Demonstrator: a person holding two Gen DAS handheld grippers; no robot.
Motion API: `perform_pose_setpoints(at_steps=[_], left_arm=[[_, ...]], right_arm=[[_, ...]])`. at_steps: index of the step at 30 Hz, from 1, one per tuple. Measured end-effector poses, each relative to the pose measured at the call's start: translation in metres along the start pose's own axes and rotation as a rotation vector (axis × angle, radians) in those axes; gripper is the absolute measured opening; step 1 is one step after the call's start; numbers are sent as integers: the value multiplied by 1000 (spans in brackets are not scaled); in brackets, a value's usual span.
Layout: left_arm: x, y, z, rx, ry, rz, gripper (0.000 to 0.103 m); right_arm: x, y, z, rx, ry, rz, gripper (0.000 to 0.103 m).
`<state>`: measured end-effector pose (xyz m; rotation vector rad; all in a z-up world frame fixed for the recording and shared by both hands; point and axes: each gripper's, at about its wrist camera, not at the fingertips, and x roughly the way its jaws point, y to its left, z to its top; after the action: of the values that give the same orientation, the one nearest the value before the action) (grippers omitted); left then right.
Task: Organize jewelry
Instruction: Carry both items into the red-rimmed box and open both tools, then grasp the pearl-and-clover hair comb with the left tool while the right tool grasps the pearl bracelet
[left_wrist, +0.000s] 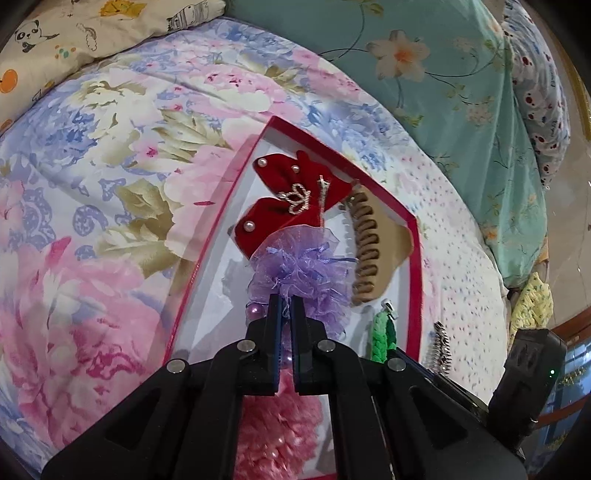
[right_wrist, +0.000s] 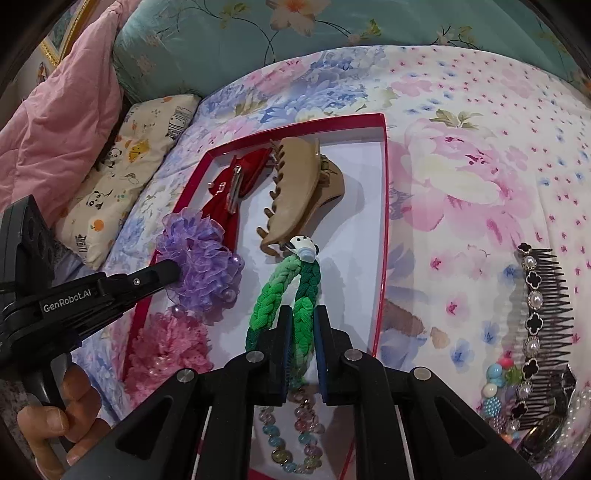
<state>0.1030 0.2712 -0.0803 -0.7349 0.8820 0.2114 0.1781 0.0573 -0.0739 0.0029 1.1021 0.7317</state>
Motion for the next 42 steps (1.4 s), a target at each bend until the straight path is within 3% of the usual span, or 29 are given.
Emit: perform_pose_setpoints(at_steps=[11,14,16,18,27,42], left_arm=[[0,-3,1,16,8,15,3],[-3,-4,0,18,14,17,15],[-5,-4,-1,23,13,22,31],[-8,-6,-4,25,12,24,36],[-29,-12,-18,27,-6,6,36],[-52,-45,-73,51,36,-56,36]], right_arm=[[6,-4,4,5,16,13,15],[4,-7,5,20,15,24,16],[0,-7,5,25,9,29,16],[-5,-7,5,28,1,34,19],[-48,-15,-8,60,-56,73,28],[-135,-100,-59,207,-141,-6,33]])
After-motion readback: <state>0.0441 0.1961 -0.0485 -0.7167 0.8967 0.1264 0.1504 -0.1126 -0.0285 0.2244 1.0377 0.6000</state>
